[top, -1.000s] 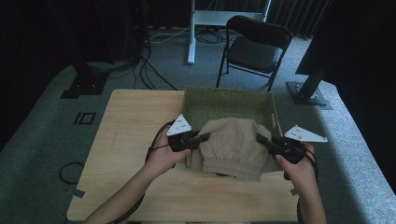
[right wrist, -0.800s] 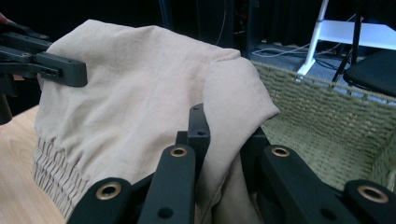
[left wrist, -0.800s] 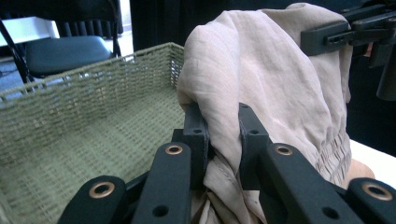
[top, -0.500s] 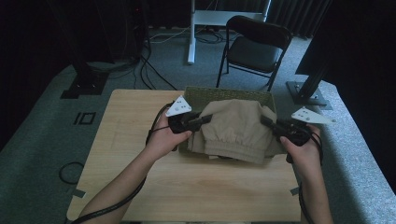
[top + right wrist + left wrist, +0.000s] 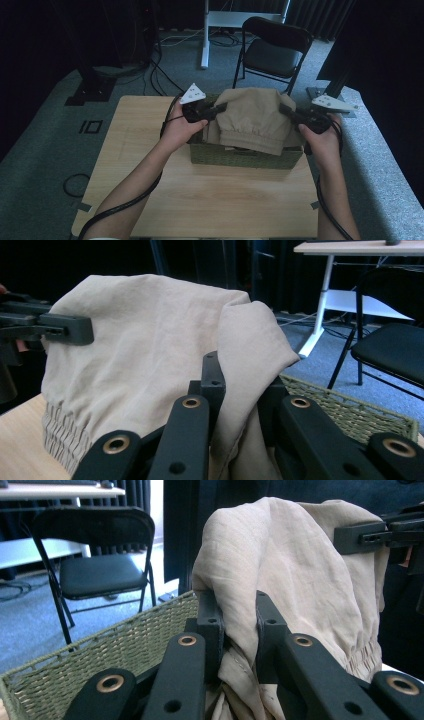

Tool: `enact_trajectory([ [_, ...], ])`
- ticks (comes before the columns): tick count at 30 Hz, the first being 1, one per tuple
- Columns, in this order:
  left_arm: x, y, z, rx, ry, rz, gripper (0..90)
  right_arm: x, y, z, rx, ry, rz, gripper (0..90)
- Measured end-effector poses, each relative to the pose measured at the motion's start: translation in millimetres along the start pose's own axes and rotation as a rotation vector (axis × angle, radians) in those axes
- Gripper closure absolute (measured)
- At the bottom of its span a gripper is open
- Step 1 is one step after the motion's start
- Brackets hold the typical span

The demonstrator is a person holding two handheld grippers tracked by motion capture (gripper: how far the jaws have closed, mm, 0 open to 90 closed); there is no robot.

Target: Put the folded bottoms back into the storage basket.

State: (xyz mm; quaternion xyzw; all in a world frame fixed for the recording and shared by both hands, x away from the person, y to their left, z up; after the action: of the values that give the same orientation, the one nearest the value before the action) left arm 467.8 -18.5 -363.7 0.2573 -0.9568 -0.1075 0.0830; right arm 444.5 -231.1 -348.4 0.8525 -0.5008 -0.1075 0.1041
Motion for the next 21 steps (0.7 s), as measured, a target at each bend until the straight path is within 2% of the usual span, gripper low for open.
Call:
enact_trajectory([
  [4, -13.5, -10.4, 3.5, -0.015, 0.006, -0.027, 79.9, 9.9, -15.9, 1.4, -0.016, -0.013, 0.013, 80.3],
  [7, -23.8, -19.1, 8.8, -0.018, 0.025, -0.041, 79.9, 16.7, -28.5, 4.4, -0.031, -0.015, 0.027, 80.3],
  [8, -23.8, -19.1, 8.8, -0.018, 0.025, -0.041, 79.9, 16.7, -28.5, 4.4, -0.031, -0.015, 0.027, 80.3],
  [9, -30.9, -25.1, 12.8, -0.014, 0.036, -0.052, 79.9, 22.4, -37.9, 7.8, -0.040, -0.020, 0.037, 80.3],
  [12, -40.4, -35.3, 22.3, -0.015, 0.071, -0.053, 79.9, 29.0, -48.1, 14.0, -0.052, -0.033, 0.045, 80.2],
  [15, -46.7, -42.3, 31.6, -0.028, 0.085, -0.062, 79.9, 35.0, -57.3, 22.2, -0.067, -0.046, 0.051, 80.2],
  [17, -53.4, -52.2, 45.1, -0.047, 0.108, -0.072, 79.9, 42.0, -69.7, 36.4, -0.096, -0.061, 0.058, 80.2],
  [20, -56.3, -56.7, 51.6, -0.057, 0.114, -0.076, 79.9, 47.1, -77.2, 45.1, -0.106, -0.075, 0.066, 80.2],
  [21, -61.4, -62.0, 59.4, -0.066, 0.114, -0.088, 79.9, 51.3, -84.5, 53.1, -0.110, -0.085, 0.063, 80.2],
])
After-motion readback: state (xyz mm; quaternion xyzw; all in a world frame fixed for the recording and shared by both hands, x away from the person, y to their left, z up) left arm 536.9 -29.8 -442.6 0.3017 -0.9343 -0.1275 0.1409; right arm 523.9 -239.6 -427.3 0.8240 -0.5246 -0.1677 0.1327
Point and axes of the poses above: each handheld gripper's, and its own axes: y roughly backward along the jaws, z roughly out of its underside, x roughly to its right, the point moved 10 cm from there along -y, roughly forward along the jaws, and after that the axes turned 6 degrees about z, right-handed, at the moved point
